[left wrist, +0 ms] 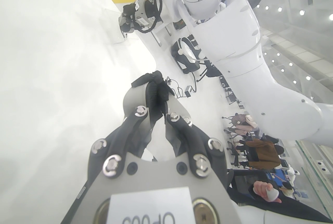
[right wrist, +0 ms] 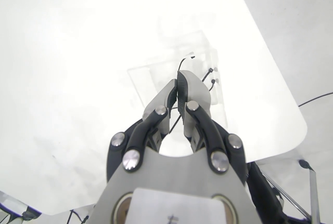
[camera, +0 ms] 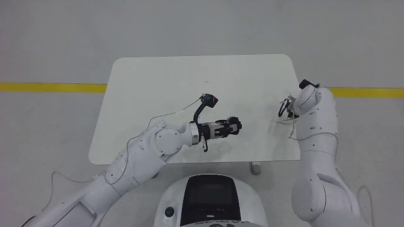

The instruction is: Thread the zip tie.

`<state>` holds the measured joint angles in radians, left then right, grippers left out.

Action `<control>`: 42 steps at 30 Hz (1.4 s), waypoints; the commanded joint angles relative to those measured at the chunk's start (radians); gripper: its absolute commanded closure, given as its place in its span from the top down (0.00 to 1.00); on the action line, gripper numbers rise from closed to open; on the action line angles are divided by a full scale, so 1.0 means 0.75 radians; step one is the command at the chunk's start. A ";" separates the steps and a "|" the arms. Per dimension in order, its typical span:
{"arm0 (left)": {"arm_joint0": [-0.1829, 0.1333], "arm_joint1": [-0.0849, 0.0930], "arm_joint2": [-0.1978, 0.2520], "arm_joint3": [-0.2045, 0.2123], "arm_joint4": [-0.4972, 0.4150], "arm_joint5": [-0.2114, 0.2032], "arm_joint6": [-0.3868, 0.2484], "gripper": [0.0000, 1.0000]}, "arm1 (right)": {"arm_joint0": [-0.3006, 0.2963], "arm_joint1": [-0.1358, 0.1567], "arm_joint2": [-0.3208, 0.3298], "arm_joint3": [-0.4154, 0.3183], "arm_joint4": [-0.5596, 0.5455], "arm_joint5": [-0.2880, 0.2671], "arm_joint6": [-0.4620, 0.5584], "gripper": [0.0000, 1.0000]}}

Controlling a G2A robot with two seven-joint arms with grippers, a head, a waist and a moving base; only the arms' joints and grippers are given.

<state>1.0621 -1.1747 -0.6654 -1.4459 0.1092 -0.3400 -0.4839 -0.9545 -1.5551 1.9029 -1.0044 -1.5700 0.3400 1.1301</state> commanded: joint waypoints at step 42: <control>0.000 0.000 0.000 0.000 0.000 0.000 0.000 0.00 | -0.389 -0.047 0.173 -0.609 0.866 -0.581 0.110 0.00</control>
<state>1.0621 -1.1747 -0.6654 -1.4459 0.1092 -0.3400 -0.4839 -1.2521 -1.5972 2.0189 -1.4811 -0.9663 -0.0490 1.1801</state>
